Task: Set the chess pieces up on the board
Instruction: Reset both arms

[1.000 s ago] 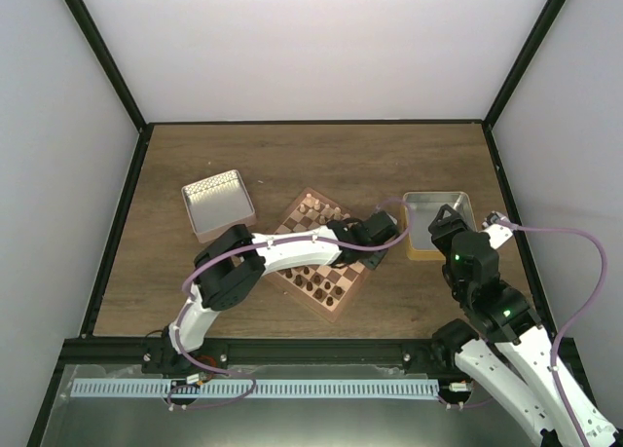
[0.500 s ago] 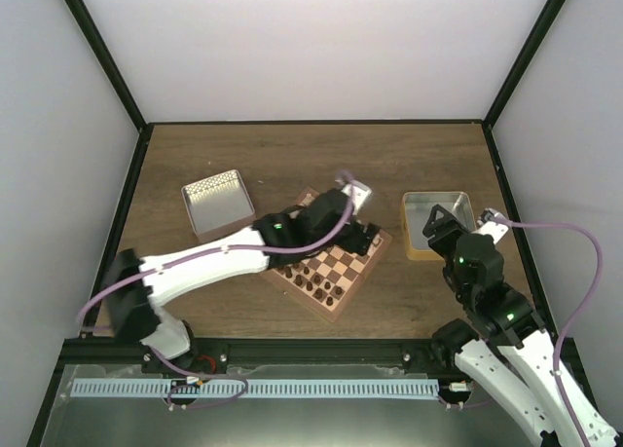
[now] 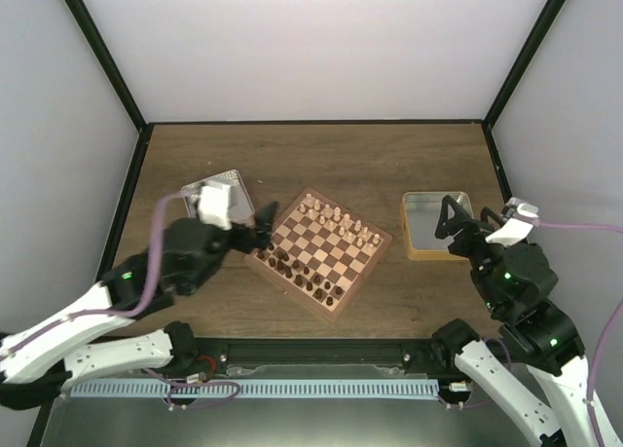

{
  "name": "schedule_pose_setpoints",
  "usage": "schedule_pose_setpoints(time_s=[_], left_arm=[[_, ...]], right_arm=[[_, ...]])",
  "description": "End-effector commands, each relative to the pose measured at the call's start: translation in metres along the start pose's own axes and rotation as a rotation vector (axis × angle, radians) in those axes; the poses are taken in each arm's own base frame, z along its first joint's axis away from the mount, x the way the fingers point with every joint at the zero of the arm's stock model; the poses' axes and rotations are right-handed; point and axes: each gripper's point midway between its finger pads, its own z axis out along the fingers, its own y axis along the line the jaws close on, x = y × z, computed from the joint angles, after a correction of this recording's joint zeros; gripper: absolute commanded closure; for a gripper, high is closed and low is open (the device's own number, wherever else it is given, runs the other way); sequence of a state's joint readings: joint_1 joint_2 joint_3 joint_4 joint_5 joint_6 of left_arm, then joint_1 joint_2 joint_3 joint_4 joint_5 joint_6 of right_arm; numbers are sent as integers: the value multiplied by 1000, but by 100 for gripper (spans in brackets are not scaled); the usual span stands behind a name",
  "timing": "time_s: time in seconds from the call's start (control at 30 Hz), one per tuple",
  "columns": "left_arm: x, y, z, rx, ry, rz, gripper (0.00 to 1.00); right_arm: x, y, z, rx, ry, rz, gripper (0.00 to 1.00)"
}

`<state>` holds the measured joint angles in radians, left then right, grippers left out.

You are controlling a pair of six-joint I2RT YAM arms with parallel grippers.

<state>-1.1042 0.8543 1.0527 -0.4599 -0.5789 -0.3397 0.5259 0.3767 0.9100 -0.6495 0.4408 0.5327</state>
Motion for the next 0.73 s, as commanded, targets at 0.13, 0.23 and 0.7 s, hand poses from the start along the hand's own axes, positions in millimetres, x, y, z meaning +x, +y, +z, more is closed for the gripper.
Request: schedule_pose_setpoints(time_s=[0.13, 0.23, 0.7], left_arm=[[-44, 87, -100, -129, -215, -98, 0], [-55, 107, -126, -148, -274, -127, 0], [-66, 135, -157, -205, -338, -152, 0]], right_arm=[[-42, -8, -32, 32, -106, -78, 0], [-48, -12, -38, 45, -125, -69, 0], [-55, -15, -49, 36, -154, -31, 0]])
